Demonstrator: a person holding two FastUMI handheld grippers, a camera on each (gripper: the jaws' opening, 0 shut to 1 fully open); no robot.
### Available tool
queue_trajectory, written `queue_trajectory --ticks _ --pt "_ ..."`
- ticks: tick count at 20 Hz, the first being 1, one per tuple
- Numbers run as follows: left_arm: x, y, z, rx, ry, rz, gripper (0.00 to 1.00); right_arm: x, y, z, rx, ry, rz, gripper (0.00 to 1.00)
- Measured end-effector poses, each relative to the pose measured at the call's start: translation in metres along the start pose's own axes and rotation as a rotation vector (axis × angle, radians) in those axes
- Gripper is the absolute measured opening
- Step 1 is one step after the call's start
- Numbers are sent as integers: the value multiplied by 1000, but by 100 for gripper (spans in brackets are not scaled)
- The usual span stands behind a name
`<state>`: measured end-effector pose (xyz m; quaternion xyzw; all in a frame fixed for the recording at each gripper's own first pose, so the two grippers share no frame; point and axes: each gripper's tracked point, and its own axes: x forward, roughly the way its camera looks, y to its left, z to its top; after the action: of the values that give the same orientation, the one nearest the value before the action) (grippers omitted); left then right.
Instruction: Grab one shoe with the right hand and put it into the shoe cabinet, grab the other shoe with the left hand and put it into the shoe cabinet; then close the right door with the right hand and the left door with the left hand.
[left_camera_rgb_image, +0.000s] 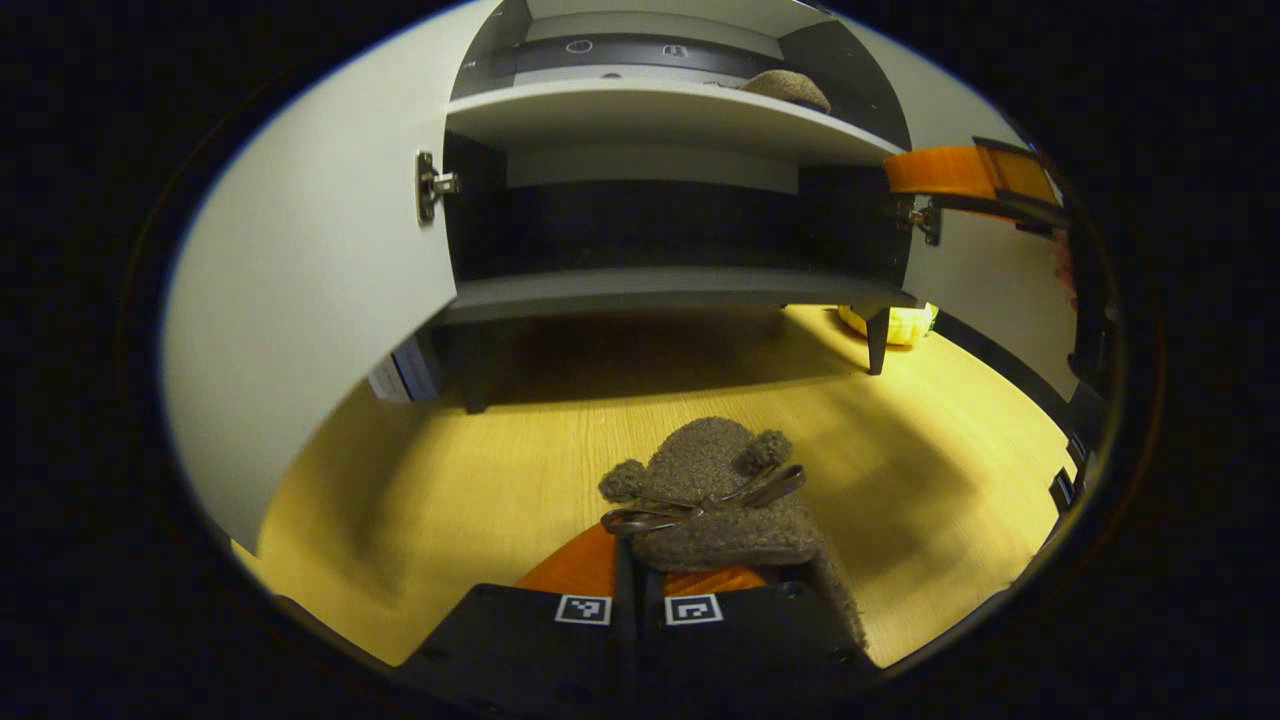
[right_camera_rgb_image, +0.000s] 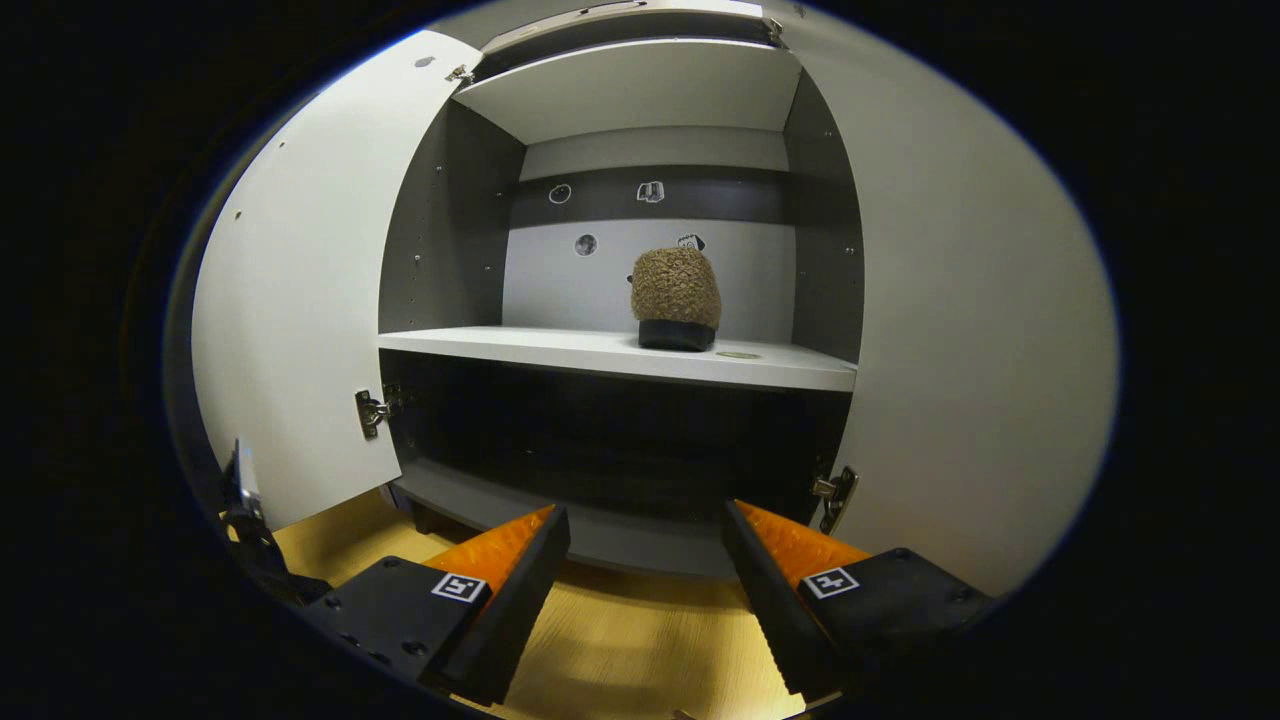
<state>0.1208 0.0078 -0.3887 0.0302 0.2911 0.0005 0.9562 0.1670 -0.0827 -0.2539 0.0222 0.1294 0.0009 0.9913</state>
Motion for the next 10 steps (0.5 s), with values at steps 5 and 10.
queue_trajectory --ticks 5,10 --pt "-42 -4 110 50 -131 -20 5 -9 1 8 -26 7 -2 98" --pt "-64 16 215 63 -210 58 5 -15 -5 19 1 43 -34 98"
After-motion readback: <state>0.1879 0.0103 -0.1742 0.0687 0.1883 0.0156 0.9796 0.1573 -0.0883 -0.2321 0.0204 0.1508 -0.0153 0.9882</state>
